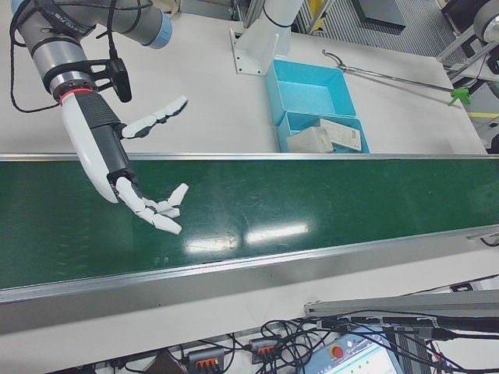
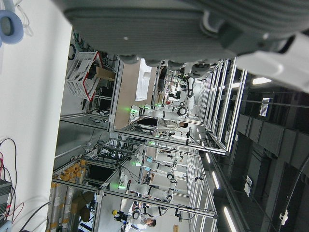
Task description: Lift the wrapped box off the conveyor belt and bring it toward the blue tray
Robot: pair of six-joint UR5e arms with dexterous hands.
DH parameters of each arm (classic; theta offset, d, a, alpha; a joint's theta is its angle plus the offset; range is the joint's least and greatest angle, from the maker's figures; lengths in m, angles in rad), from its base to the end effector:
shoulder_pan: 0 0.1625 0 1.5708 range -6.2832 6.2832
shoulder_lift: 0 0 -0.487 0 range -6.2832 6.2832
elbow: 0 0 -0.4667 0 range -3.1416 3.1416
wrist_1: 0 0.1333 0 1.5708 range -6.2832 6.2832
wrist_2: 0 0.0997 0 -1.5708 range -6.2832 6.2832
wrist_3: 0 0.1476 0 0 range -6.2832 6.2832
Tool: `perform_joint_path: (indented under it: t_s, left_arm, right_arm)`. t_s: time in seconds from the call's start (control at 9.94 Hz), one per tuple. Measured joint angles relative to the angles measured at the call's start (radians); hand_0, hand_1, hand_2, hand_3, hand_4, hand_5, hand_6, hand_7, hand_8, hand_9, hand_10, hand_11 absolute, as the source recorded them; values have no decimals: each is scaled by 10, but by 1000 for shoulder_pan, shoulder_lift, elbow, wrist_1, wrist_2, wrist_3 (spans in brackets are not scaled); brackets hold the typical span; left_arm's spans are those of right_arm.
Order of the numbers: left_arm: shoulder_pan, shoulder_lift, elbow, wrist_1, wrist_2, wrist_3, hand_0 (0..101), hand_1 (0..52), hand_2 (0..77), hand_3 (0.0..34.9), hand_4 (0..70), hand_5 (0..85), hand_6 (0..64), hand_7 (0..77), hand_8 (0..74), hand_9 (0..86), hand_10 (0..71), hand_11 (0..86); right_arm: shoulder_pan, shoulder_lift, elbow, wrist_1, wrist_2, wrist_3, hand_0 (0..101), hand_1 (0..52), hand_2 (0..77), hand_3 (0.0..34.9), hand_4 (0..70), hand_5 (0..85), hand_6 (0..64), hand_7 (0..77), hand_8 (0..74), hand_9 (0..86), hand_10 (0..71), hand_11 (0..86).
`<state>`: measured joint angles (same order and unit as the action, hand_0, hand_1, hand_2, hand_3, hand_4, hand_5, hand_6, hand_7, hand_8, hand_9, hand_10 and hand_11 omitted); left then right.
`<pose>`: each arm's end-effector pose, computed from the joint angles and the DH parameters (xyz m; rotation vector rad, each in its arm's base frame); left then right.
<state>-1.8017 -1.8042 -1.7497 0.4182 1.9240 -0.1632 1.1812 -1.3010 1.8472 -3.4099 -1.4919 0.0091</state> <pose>-0.2353 -0.6413 0.5498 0.3144 -2.1714 2.2057 -0.1308 -0.7002 0.4450 -0.4021 -2.3484 1.7825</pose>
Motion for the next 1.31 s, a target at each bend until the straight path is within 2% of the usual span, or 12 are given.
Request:
perform_joint_path:
  t_s: [0.1, 0.2, 0.3, 0.4, 0.5, 0.6, 0.7, 0.81, 0.91, 1.01, 1.31]
  left_arm:
    - [0, 0, 0, 0, 0, 0, 0, 0, 5, 0, 0, 5, 0, 5, 5, 5, 5, 5]
    - [0, 0, 0, 0, 0, 0, 0, 0, 11, 0, 0, 11, 0, 5, 5, 5, 0, 5]
    - [0, 0, 0, 0, 0, 0, 0, 0, 5, 0, 0, 11, 5, 5, 5, 5, 5, 5]
    - [0, 0, 0, 0, 0, 0, 0, 0, 5, 0, 0, 11, 5, 5, 5, 5, 5, 5]
    - [0, 0, 0, 0, 0, 0, 0, 0, 5, 0, 0, 11, 5, 5, 5, 5, 5, 5]
    - [0, 0, 0, 0, 0, 0, 0, 0, 11, 0, 0, 5, 5, 5, 5, 5, 0, 5]
    - [0, 0, 0, 0, 0, 0, 0, 0, 11, 0, 0, 5, 5, 5, 5, 5, 5, 5]
    - [0, 0, 0, 0, 0, 0, 0, 0, 11, 0, 0, 11, 5, 5, 5, 5, 5, 5]
    - [0, 0, 0, 0, 0, 0, 0, 0, 5, 0, 0, 11, 5, 5, 5, 5, 0, 5]
    - [0, 0, 0, 0, 0, 0, 0, 0, 5, 0, 0, 11, 5, 5, 5, 5, 0, 5]
    - [0, 0, 0, 0, 0, 0, 0, 0, 11, 0, 0, 11, 5, 5, 5, 5, 5, 5]
  right_arm:
    - [0, 0, 0, 15, -9, -9, 428, 65, 33, 0, 22, 16, 0, 218, 87, 213, 0, 54]
    - [-1, 0, -2, 23, -14, -13, 428, 115, 65, 0, 22, 16, 0, 218, 87, 213, 0, 54]
    - [-2, 0, -5, 28, -17, -15, 428, 115, 65, 0, 22, 16, 0, 218, 87, 213, 0, 54]
    - [-4, 0, -7, 30, -19, -16, 441, 98, 65, 0, 60, 60, 27, 55, 38, 16, 0, 16]
    - [-7, 0, -9, 31, -19, -17, 443, 98, 65, 0, 82, 55, 33, 82, 38, 16, 0, 16]
    - [-10, 0, -10, 32, -19, -17, 443, 98, 65, 0, 38, 44, 33, 104, 44, 16, 0, 16]
    - [-12, 0, -14, 32, -19, -17, 438, 82, 65, 0, 65, 44, 49, 131, 49, 38, 0, 11]
    - [-17, 0, -22, 33, -19, -16, 426, 82, 49, 0, 65, 44, 49, 131, 60, 54, 0, 11]
    - [-27, 1, -32, 33, -18, -16, 421, 76, 38, 0, 98, 65, 60, 142, 65, 54, 0, 11]
    - [-40, 2, -43, 34, -17, -15, 409, 54, 38, 0, 98, 65, 55, 147, 60, 49, 0, 11]
    - [-59, 2, -59, 38, -16, -12, 389, 44, 38, 0, 109, 65, 65, 164, 60, 65, 0, 11]
